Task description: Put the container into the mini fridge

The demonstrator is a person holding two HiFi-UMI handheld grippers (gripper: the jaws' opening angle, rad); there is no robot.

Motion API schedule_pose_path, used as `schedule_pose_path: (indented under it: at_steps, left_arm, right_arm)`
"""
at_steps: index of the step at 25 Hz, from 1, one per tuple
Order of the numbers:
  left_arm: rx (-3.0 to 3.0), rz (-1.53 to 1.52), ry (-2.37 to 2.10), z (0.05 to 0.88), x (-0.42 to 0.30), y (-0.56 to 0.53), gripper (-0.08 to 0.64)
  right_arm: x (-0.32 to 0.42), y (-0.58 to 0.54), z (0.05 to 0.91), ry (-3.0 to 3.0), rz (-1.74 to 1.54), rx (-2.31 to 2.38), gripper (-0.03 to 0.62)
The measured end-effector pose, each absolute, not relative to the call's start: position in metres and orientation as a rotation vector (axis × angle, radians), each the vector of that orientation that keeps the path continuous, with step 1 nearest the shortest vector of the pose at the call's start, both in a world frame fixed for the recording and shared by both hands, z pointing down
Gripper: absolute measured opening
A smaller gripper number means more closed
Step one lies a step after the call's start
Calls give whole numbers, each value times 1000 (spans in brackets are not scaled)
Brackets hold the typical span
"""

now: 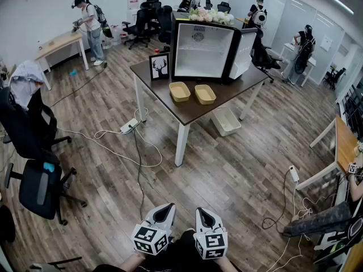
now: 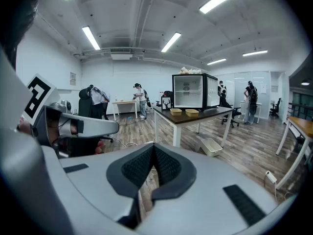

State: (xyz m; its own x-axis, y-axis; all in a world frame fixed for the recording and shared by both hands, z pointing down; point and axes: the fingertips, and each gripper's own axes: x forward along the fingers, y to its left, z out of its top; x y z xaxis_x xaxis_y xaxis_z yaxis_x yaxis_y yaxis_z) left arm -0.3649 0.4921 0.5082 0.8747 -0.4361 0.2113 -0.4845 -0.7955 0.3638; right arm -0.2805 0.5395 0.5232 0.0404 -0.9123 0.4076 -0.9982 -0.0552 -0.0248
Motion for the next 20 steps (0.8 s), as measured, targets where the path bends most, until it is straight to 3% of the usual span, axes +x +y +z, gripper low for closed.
schedule_pose_path:
  at_steps: [20]
  left_arm:
    - [2573,189,-664,516,-321,446,8]
  right_arm:
    - [-232,491,556,-2036,726,2081,8]
